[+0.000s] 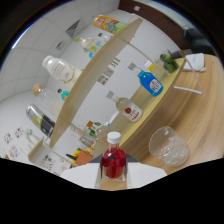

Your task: Make me a cup of Vodka Sunrise.

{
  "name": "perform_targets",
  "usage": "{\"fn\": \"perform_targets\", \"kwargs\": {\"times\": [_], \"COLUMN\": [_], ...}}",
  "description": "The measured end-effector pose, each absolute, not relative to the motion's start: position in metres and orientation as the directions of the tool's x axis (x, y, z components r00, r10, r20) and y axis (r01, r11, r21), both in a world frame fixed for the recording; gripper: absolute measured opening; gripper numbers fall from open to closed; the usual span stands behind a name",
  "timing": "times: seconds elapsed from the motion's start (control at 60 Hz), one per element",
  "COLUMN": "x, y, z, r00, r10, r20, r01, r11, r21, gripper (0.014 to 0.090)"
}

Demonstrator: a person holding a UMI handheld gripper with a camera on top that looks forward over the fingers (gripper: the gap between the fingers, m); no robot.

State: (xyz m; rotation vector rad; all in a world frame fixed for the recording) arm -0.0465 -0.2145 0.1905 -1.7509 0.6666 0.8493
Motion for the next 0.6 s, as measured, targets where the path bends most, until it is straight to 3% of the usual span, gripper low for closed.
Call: {"fn": "perform_targets", "kwargs": {"times": [0.183, 0.383, 0.483, 0.6], "x": [-0.034, -0.024, -0.021, -0.018], "y": [-0.208, -0.208, -0.207, -0.211], "z": [0.209, 0.217, 0.216, 0.214], "r00": [0.148, -0.339, -0.505, -0.586], "r10": [-0.037, -0.037, -0.020, -0.019], "r20": [-0.988, -0.940, -0.863, -0.810], "r01": [-0.955, -0.908, -0.835, -0.784], "r11": [-0.267, -0.249, -0.240, -0.241], "r21": [-0.133, 0.338, 0.495, 0.572], "gripper": [0.0335, 0.0337, 0.0335, 0.0335]}}
